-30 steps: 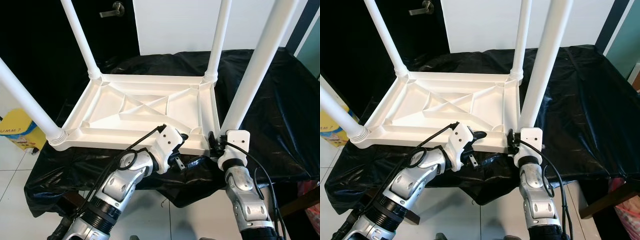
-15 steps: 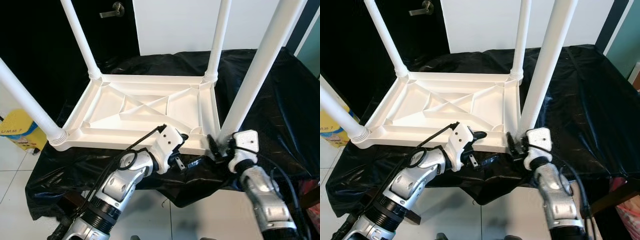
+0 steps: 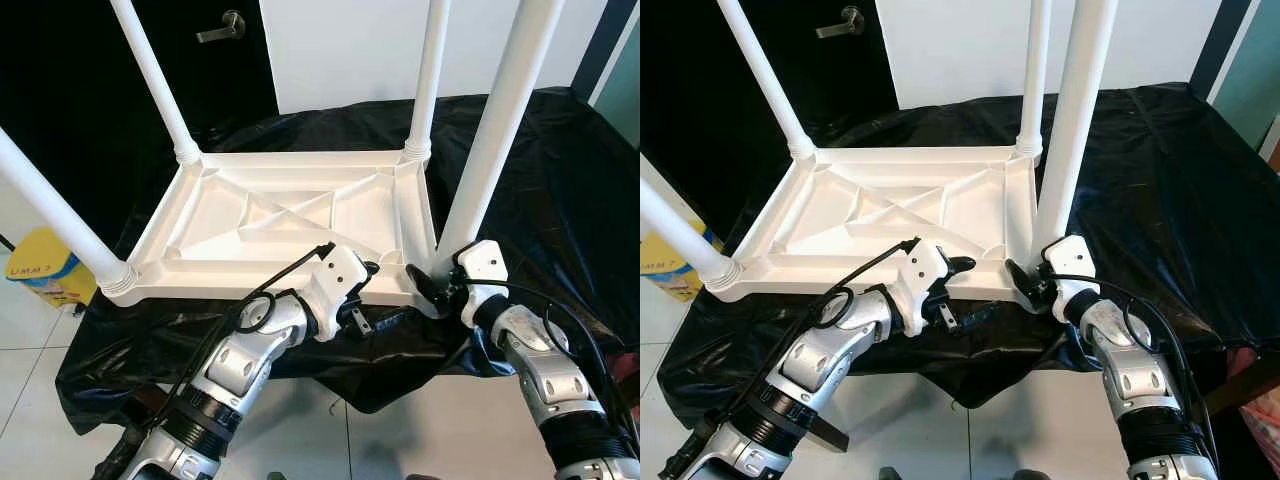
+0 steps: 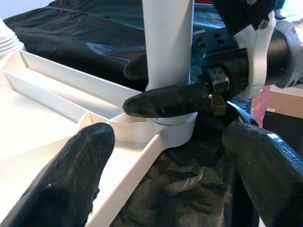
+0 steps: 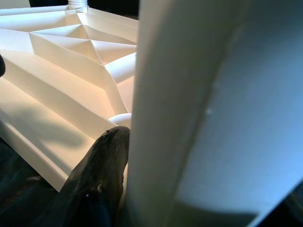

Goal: Building children table

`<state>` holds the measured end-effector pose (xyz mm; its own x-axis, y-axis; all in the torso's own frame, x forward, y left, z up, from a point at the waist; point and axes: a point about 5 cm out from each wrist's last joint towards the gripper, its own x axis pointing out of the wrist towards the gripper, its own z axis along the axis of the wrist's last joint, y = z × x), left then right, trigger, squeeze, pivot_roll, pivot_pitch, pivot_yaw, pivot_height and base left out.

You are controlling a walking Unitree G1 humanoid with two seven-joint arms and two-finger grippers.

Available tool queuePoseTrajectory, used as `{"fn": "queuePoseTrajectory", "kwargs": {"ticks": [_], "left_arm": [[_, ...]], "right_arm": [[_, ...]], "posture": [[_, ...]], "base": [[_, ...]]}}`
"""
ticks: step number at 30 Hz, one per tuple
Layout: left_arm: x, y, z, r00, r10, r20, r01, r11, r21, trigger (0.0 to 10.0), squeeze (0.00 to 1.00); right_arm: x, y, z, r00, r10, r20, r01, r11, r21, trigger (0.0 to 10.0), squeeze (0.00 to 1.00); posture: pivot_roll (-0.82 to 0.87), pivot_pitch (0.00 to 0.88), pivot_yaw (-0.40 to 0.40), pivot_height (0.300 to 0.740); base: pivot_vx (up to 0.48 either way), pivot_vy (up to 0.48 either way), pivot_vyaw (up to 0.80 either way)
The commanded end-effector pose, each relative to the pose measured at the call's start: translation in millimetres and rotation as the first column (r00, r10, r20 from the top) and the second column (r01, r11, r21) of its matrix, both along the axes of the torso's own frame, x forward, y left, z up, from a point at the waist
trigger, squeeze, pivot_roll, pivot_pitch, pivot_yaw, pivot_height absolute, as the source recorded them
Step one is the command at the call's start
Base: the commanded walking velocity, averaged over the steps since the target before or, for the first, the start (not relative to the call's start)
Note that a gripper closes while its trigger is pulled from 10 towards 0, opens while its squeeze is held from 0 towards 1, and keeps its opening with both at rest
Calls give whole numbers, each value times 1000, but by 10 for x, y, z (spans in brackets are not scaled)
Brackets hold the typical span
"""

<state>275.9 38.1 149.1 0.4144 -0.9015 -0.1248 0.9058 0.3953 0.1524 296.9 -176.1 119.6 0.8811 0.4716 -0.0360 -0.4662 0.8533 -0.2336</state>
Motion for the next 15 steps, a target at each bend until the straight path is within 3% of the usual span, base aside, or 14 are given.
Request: {"fn": "queuePoseTrajectory", "kwargs": {"ticks": [1,8,9,15], "left_arm": [[-46,3,1,997,-73,-16,73,997,7,10000,0],[-73,5,-18,997,-68,-23,68,998,4,10000,0],[-76,2,-21,997,-68,-24,68,998,4,10000,0],[-76,-3,-32,998,-60,-28,60,998,-1,10000,0]], "right_arm": [[-5,57,-51,999,38,-28,-38,999,-8,0,0],[-38,-4,-108,998,40,-52,-40,999,-1,0,0],[-43,-43,-134,998,17,-65,-17,1000,-1,10000,0],[-59,-102,-190,994,-60,-88,60,998,2,10000,0]], "posture": [[-142,25,61,740],[-140,29,58,740],[-144,31,51,740],[-152,32,42,740]], "base": [[0,0,0],[0,0,0],[0,0,0],[0,0,0]]}}
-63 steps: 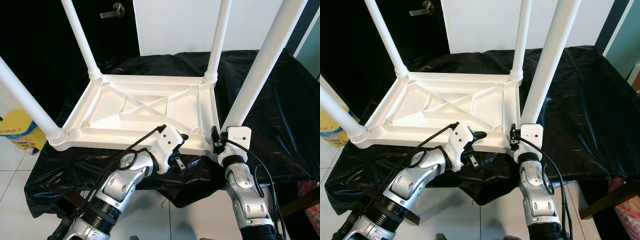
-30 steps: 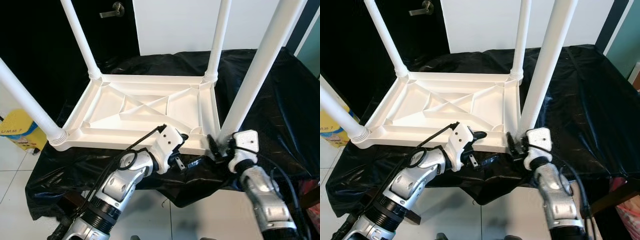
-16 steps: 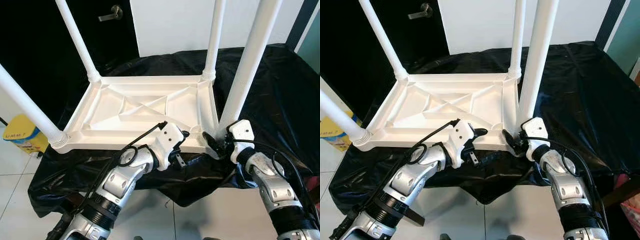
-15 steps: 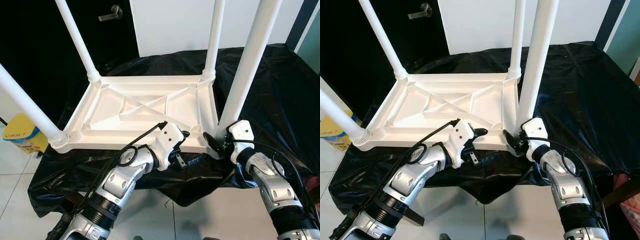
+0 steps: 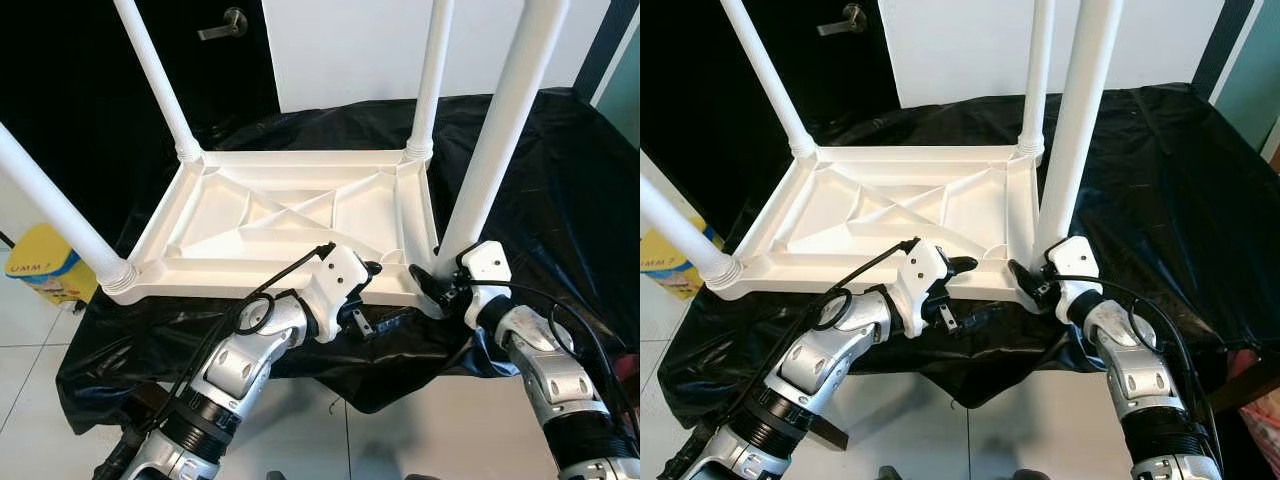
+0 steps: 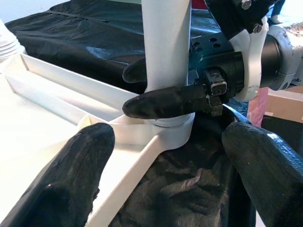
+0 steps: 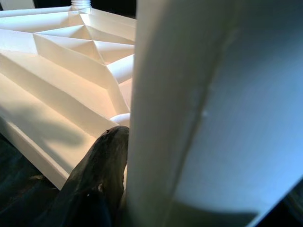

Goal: Building children table

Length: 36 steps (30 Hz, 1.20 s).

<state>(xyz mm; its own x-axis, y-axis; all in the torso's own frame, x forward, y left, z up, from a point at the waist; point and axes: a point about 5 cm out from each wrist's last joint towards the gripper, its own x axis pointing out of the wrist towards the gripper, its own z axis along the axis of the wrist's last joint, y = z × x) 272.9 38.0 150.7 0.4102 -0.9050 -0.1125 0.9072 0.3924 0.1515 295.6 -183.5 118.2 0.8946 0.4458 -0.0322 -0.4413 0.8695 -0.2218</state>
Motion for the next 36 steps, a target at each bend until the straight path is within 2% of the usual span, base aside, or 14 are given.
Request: {"fn": "queuePoseTrajectory", "kwargs": {"ticks": [1,9,15,18,19,20,22,23,25,26,28,29,31,36], "left_arm": [[-48,-6,-51,998,-54,-34,54,999,8,10000,0],[-45,-15,-52,998,-52,-34,52,999,5,10000,0],[-58,-18,-60,998,-53,-36,53,999,4,10000,0],[-67,-21,-65,998,-53,-39,53,999,3,10000,0],[-67,-21,-65,998,-53,-39,53,999,3,10000,0],[-68,-23,-65,998,-52,-40,52,999,2,10000,0],[-68,-23,-65,998,-52,-40,52,999,2,10000,0],[-69,-24,-65,998,-51,-41,51,999,0,10000,0],[-69,-24,-65,998,-51,-41,51,999,0,10000,0],[-75,-28,-67,998,-49,-43,49,999,-1,10000,0],[-75,-28,-67,998,-49,-43,49,999,-1,10000,0],[-80,-30,-66,998,-47,-46,47,999,-5,10000,0],[-82,-35,-64,998,-45,-48,44,999,-9,10000,0],[-83,-36,-62,998,-44,-48,43,999,-11,10000,0]], "right_arm": [[-51,-25,-189,994,-62,-85,62,998,-4,10000,0],[-91,33,-227,985,-152,-75,153,988,10,10000,0],[-162,100,-244,963,-262,-66,266,963,53,10000,0],[-207,138,-272,934,-350,-75,355,931,81,10000,0],[-207,138,-272,934,-350,-75,355,931,81,10000,0],[-227,167,-289,914,-397,-81,403,911,91,10000,0],[-227,167,-289,914,-397,-81,403,911,91,10000,0],[-244,200,-297,893,-442,-84,449,888,100,10000,0],[-244,200,-297,893,-442,-84,449,888,100,10000,0],[-254,231,-309,854,-511,-95,519,847,112,10000,0],[-254,231,-309,854,-511,-95,519,847,112,10000,0],[-259,289,-309,825,-556,-99,564,817,122,10000,0],[-256,336,-293,814,-573,-98,581,803,131,10000,0],[-253,356,-274,811,-578,-92,586,799,138,10000,0]], "posture": [[-154,31,39,740],[-161,32,38,740],[-164,35,36,740],[-163,39,34,740],[-163,39,34,740],[-162,41,32,740],[-162,41,32,740],[-160,42,30,740],[-160,42,30,740],[-156,45,25,740],[-156,45,25,740],[-152,47,23,740],[-153,44,20,740],[-152,42,20,740]], "base": [[0,0,0],[0,0,0],[0,0,0],[0,0,0],[0,0,0],[0,0,0],[0,0,0],[0,0,0],[0,0,0],[0,0,0],[0,0,0],[0,0,0],[0,0,0],[0,0,0]]}}
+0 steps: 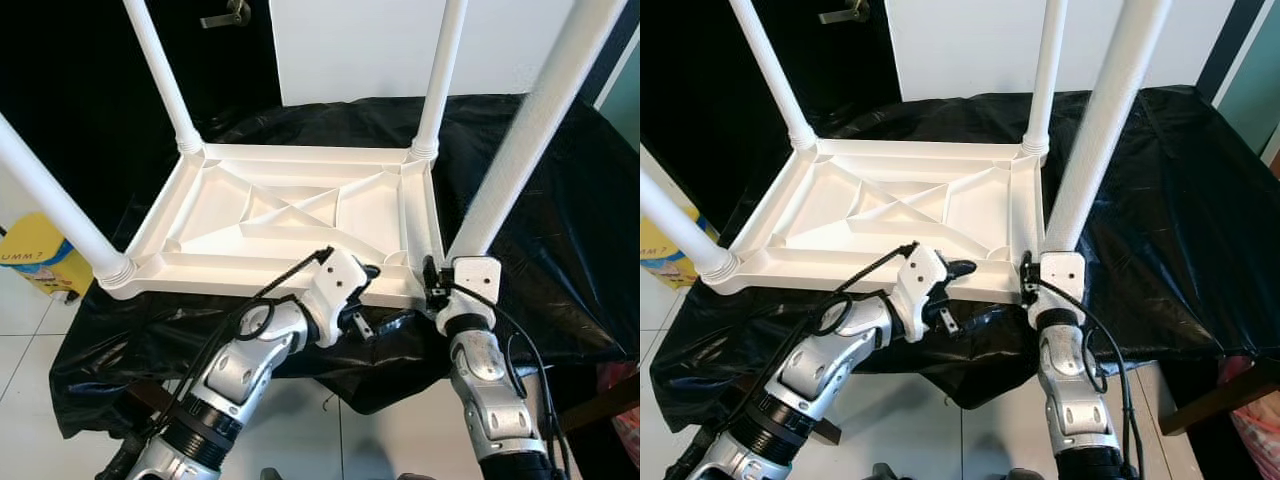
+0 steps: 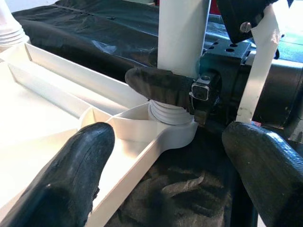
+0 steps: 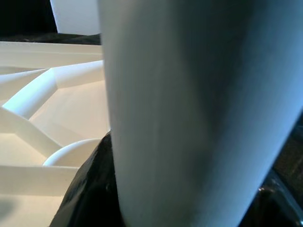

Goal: Building children table

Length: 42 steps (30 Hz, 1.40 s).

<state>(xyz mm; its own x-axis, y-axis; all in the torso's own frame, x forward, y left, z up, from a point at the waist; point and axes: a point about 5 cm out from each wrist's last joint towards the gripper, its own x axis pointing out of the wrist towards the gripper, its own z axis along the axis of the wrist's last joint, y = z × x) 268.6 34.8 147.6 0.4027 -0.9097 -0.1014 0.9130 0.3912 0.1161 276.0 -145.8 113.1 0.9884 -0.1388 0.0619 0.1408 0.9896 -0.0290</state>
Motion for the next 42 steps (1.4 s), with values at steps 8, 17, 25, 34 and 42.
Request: {"fn": "queuePoseTrajectory", "kwargs": {"ticks": [8,17,25,34,42], "left_arm": [[-35,26,-26,999,-43,-16,43,999,20,10000,0],[-36,39,-28,999,-38,-14,39,999,21,10000,0],[-90,11,-41,998,-53,-25,54,998,16,10000,0],[-67,-30,-27,997,-71,-21,72,997,25,10000,0],[-72,-14,-29,998,-62,-19,63,998,27,10000,0]], "right_arm": [[-74,-19,-119,995,93,-43,-93,996,-10,10000,1000],[-123,-117,-91,993,119,-12,-119,993,-12,10000,1000],[-138,-230,-45,960,278,14,-278,961,-5,10000,0],[-5,-415,130,869,495,17,-493,867,-68,10000,0],[130,-398,147,789,614,-33,-614,782,-107,10000,0]], "posture": [[-147,32,27,740],[-148,36,23,740],[-155,44,28,740],[-158,48,45,740],[-147,44,31,740]], "base": [[0,0,0],[0,0,0],[0,0,0],[0,0,0],[0,0,0]]}}
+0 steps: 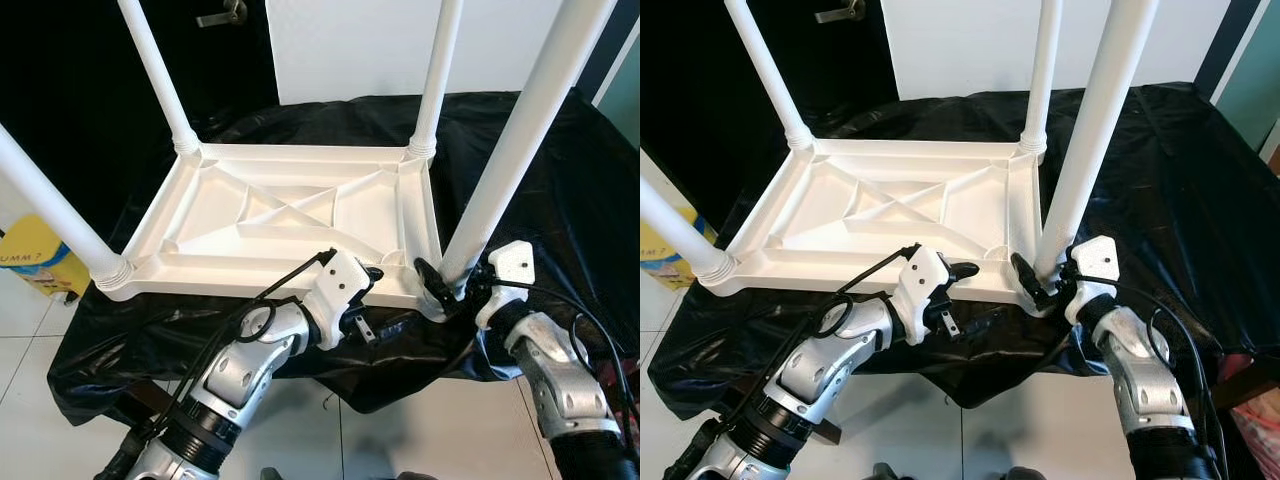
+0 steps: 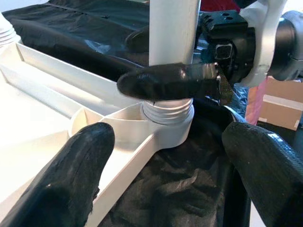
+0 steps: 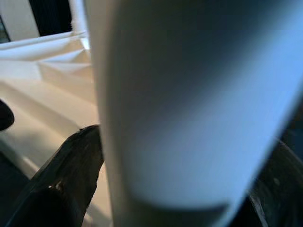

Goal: Building children table

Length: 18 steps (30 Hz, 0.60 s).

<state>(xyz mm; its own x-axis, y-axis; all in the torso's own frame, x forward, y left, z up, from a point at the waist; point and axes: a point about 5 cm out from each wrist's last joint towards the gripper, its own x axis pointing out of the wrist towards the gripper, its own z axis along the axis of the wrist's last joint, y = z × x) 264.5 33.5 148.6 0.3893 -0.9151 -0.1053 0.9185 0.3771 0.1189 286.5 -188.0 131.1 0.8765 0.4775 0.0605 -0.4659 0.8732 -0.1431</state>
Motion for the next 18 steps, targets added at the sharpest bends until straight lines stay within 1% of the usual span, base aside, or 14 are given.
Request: {"fn": "queuePoseTrajectory", "kwargs": {"ticks": [1,3,4,5,6,7,11,18], "left_arm": [[-30,-1,-39,999,-47,-20,48,999,23,10000,0],[-21,-7,-25,999,-36,-17,37,999,14,10000,0],[-21,-7,-25,999,-36,-17,37,999,14,10000,0],[-16,-2,-24,999,-29,-15,29,999,13,10000,0],[-16,-2,-24,999,-29,-15,29,999,13,10000,0],[-14,5,-25,1000,-24,-14,24,1000,13,10000,0],[-19,36,-45,1000,-8,-15,8,1000,16,10000,0],[-13,60,-58,1000,1,-16,-1,1000,21,10000,0]], "right_arm": [[26,24,-33,999,31,-17,-31,1000,-4,10000,0],[87,48,-29,998,61,-21,-61,998,-10,6824,0],[87,48,-29,998,61,-21,-61,998,-10,6824,0],[109,56,-32,997,71,-24,-72,997,-16,824,0],[109,56,-32,997,71,-24,-72,997,-16,824,0],[124,53,-38,996,86,-28,-86,996,-19,0,0],[138,12,-87,994,101,-49,-103,994,-23,0,0],[140,-19,-141,994,90,-68,-92,996,-15,0,0]], "posture": [[-147,44,31,740],[-135,43,19,740],[-135,43,19,740],[-131,41,15,740],[-131,41,15,740],[-125,39,10,740],[-117,35,2,740],[-118,36,-1,740]], "base": [[0,0,0],[0,0,0],[0,0,0],[0,0,0],[0,0,0],[0,0,0],[0,0,0],[0,0,0]]}}
